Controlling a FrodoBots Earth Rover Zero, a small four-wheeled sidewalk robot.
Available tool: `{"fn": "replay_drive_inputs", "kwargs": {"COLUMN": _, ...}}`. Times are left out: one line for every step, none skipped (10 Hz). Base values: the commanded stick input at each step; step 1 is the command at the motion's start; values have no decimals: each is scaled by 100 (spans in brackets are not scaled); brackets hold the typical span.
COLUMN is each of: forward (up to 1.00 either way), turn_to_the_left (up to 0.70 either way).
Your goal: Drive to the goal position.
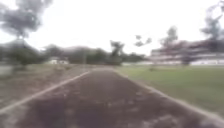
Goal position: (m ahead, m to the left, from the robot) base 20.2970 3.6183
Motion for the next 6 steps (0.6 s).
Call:
{"fn": "replay_drive_inputs", "kwargs": {"forward": 70, "turn_to_the_left": 0}}
{"fn": "replay_drive_inputs", "kwargs": {"forward": 70, "turn_to_the_left": 0}}
{"fn": "replay_drive_inputs", "kwargs": {"forward": 70, "turn_to_the_left": 0}}
{"fn": "replay_drive_inputs", "kwargs": {"forward": 70, "turn_to_the_left": 0}}
{"fn": "replay_drive_inputs", "kwargs": {"forward": 70, "turn_to_the_left": 0}}
{"fn": "replay_drive_inputs", "kwargs": {"forward": 70, "turn_to_the_left": 0}}
